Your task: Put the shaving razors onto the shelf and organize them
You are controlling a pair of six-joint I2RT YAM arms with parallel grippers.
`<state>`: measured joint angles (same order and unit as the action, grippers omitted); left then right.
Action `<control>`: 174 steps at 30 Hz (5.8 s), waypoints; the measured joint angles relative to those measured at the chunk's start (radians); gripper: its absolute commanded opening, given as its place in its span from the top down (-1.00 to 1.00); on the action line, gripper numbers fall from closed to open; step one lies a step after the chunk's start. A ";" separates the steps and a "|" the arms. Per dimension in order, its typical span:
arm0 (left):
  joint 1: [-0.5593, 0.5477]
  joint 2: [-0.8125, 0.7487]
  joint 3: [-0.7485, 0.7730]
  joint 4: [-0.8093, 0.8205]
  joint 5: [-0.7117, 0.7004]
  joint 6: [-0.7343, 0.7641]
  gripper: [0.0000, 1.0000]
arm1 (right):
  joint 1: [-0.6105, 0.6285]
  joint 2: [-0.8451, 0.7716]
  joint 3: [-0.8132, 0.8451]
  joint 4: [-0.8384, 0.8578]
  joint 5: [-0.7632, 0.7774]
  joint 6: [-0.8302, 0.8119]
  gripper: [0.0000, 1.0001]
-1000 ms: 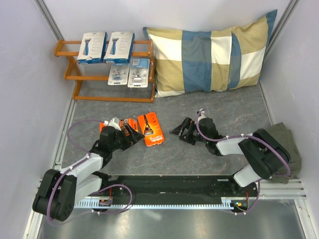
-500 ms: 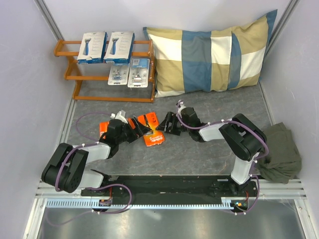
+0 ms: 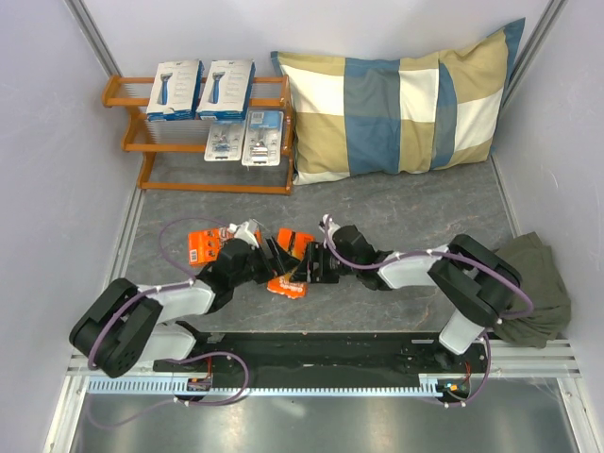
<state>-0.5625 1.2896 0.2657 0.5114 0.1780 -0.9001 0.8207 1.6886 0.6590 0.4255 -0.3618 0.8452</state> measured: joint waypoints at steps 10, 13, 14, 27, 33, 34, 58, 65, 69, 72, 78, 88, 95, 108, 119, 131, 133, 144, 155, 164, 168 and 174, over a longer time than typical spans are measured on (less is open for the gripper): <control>-0.265 -0.299 -0.108 -0.143 -0.117 -0.129 -0.67 | 0.077 -0.256 -0.143 -0.122 0.001 0.023 -0.58; -0.300 -0.400 -0.155 -0.182 -0.143 -0.167 -0.55 | 0.082 -0.304 -0.160 -0.131 0.006 0.026 -0.58; -0.305 -0.426 -0.170 -0.193 -0.148 -0.177 -0.52 | 0.082 -0.310 -0.163 -0.130 0.009 0.027 -0.59; -0.323 -0.507 -0.209 -0.262 -0.142 -0.229 0.96 | 0.082 -0.312 -0.180 -0.082 0.055 0.061 -0.64; -0.323 -0.555 -0.214 -0.277 -0.142 -0.232 0.96 | 0.082 -0.348 -0.180 -0.110 0.084 0.055 -0.70; -0.323 -0.572 -0.216 -0.286 -0.142 -0.232 0.96 | 0.082 -0.360 -0.180 -0.126 0.097 0.049 -0.70; -0.323 -0.585 -0.095 -0.216 0.101 -0.014 0.96 | -0.151 -0.627 -0.219 -0.229 -0.088 -0.141 -0.86; -0.323 -0.465 -0.089 -0.080 0.188 -0.014 0.95 | -0.151 -0.655 -0.275 -0.131 -0.162 -0.135 -0.31; -0.323 -0.447 -0.088 -0.045 0.197 -0.014 0.87 | -0.151 -0.662 -0.278 -0.091 -0.200 -0.117 -0.03; -0.323 -0.447 -0.085 -0.040 0.198 -0.006 0.83 | -0.151 -0.675 -0.278 -0.066 -0.226 -0.104 0.09; -0.322 -0.444 -0.034 -0.123 0.198 0.045 0.27 | -0.156 -0.674 -0.278 -0.038 -0.248 -0.095 0.34; -0.296 -0.396 0.072 -0.240 0.209 0.117 -0.82 | -0.151 -0.635 -0.278 -0.043 -0.238 -0.127 0.57; -0.215 -0.322 0.178 -0.285 0.248 0.164 -0.94 | -0.151 -0.628 -0.278 -0.090 -0.215 -0.154 0.62; 0.212 -0.085 0.320 -0.282 0.521 0.126 -0.96 | -0.154 -0.620 -0.273 -0.109 -0.201 -0.166 0.63; 0.398 -0.069 0.233 -0.224 0.686 0.087 -0.97 | -0.182 -0.384 -0.100 -0.011 -0.213 -0.130 0.71; 0.544 -0.158 0.117 -0.248 0.686 0.087 -0.97 | -0.191 -0.108 0.102 0.176 -0.194 0.050 0.76; 0.544 -0.201 0.094 -0.235 0.663 0.079 -0.97 | -0.190 -0.092 0.104 0.250 -0.178 0.093 0.77; 0.534 -0.557 -0.084 -0.230 0.530 0.016 -0.99 | -0.200 -0.035 0.033 0.514 -0.153 0.229 0.80; 0.533 -0.579 -0.136 -0.194 0.550 0.014 -1.00 | -0.206 -0.036 -0.036 0.638 -0.099 0.281 0.80; 0.533 -0.607 -0.164 -0.124 0.584 -0.005 -0.99 | -0.212 -0.069 -0.066 0.664 -0.061 0.290 0.80; 0.533 -0.614 -0.169 -0.088 0.596 -0.022 -0.99 | -0.213 -0.085 -0.082 0.666 -0.048 0.296 0.80; 0.532 -0.619 -0.185 -0.054 0.620 -0.042 -0.97 | -0.213 -0.093 -0.105 0.690 -0.031 0.315 0.81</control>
<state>-0.0307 0.6708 0.0803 0.4572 0.7979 -0.9424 0.6079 1.5951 0.5545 1.1156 -0.3923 1.1603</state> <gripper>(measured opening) 0.993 0.312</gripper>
